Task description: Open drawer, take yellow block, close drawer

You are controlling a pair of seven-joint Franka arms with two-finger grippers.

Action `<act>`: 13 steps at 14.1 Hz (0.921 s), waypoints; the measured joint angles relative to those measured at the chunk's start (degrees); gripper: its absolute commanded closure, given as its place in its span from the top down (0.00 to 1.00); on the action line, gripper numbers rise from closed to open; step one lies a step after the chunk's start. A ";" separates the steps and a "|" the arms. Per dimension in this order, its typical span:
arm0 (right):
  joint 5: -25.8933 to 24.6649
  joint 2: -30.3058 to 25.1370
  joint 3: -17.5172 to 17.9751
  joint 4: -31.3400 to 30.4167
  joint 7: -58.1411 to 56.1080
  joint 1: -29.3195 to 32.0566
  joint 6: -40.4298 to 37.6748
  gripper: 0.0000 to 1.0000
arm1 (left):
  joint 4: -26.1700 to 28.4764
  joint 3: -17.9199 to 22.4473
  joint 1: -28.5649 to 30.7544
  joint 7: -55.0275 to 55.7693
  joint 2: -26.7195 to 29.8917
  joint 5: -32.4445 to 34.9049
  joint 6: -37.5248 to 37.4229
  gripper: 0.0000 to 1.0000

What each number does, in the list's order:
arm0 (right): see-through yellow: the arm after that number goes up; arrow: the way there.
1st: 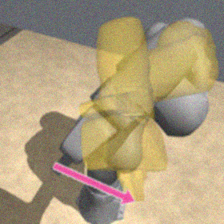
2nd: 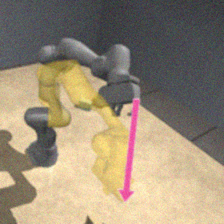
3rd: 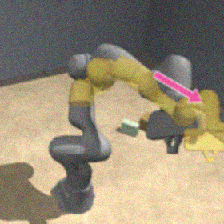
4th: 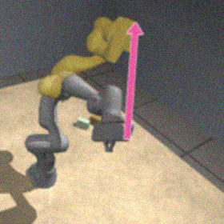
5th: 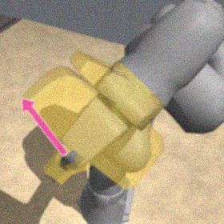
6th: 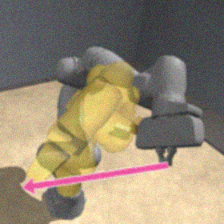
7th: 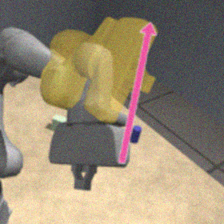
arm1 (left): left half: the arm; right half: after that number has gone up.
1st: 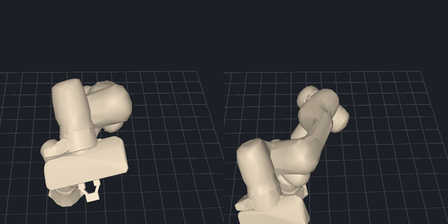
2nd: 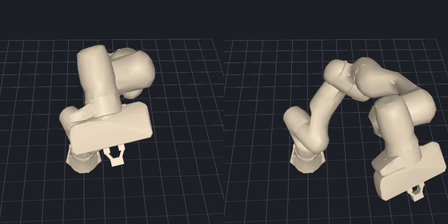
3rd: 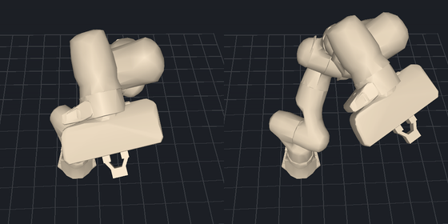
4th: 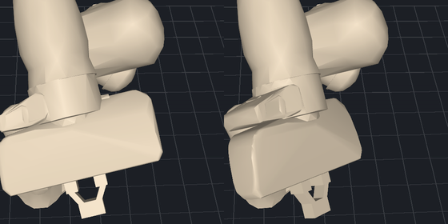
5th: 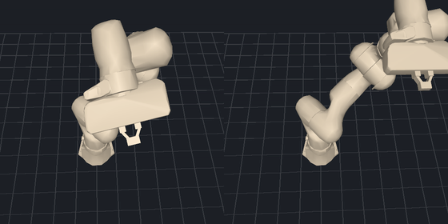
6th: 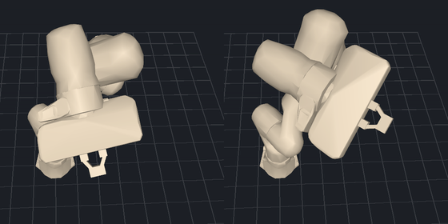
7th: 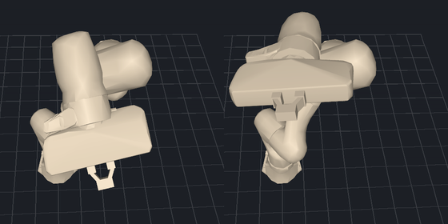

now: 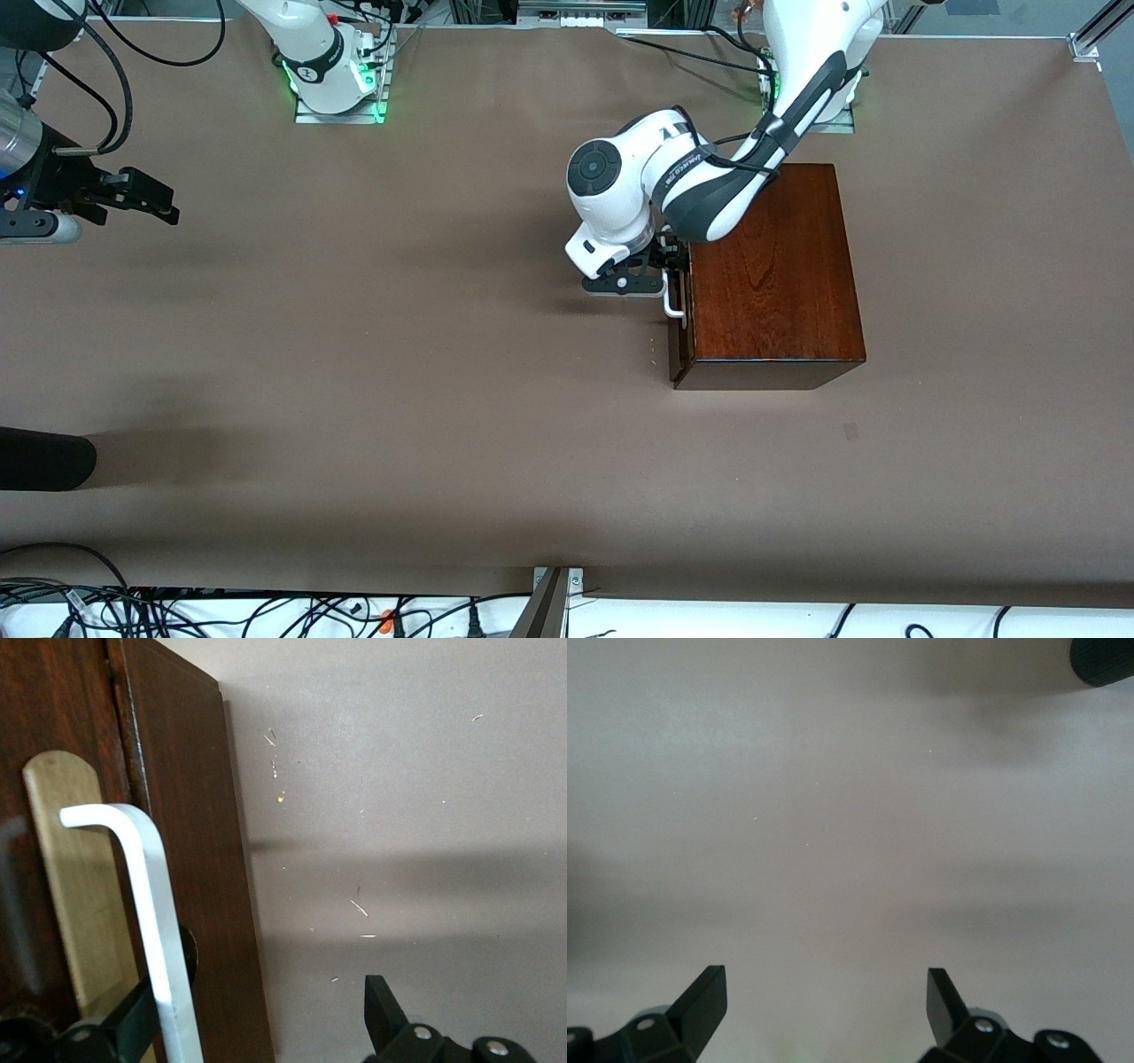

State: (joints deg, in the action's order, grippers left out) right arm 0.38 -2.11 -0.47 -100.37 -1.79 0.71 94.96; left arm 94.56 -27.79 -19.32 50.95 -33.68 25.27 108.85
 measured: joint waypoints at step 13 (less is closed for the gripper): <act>0.00 0.00 0.00 0.00 0.00 0.00 -0.01 1.00 | -5.79 0.30 -3.51 4.71 -3.90 1.05 -0.23 1.00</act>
State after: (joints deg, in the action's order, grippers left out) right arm 0.39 -2.11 -0.47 -100.37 -1.79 0.71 94.95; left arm 88.76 -27.49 -22.83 55.66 -37.58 26.32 108.62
